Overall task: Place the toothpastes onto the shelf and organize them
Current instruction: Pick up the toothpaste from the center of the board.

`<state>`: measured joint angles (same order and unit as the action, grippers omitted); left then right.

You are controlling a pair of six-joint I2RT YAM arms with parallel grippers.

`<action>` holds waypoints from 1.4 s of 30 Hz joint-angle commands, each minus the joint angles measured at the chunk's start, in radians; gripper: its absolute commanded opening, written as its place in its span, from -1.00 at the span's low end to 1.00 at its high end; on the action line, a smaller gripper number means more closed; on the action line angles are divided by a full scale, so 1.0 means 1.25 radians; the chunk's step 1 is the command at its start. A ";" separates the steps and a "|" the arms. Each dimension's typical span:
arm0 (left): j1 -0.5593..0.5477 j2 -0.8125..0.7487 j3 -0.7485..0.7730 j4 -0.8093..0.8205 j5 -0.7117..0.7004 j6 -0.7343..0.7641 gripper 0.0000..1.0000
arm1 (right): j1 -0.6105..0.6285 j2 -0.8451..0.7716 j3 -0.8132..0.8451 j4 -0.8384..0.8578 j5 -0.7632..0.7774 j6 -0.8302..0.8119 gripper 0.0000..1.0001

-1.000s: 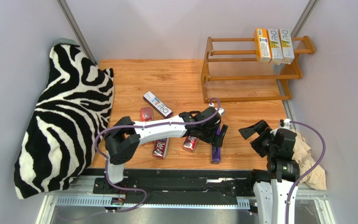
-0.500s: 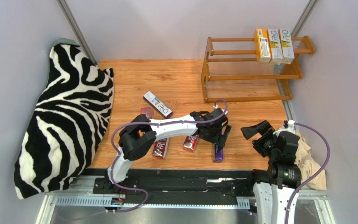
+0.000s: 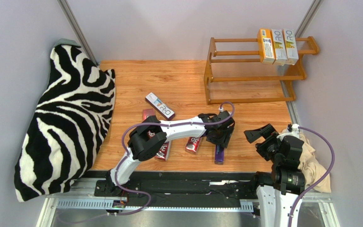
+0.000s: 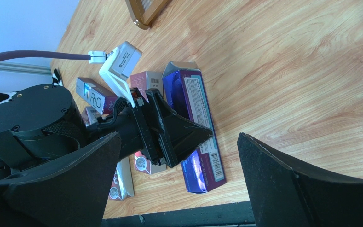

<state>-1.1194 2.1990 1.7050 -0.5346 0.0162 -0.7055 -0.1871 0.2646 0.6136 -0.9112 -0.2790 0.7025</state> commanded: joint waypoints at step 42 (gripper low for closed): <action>0.479 -1.030 -0.625 0.226 0.377 -0.080 0.03 | 0.779 0.451 -0.045 0.937 0.064 0.202 1.00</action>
<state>-0.5644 0.9668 0.9657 -0.2546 0.3885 -0.7807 0.6735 0.7963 0.6598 -0.1757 -0.2623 0.8841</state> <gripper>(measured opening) 0.519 0.998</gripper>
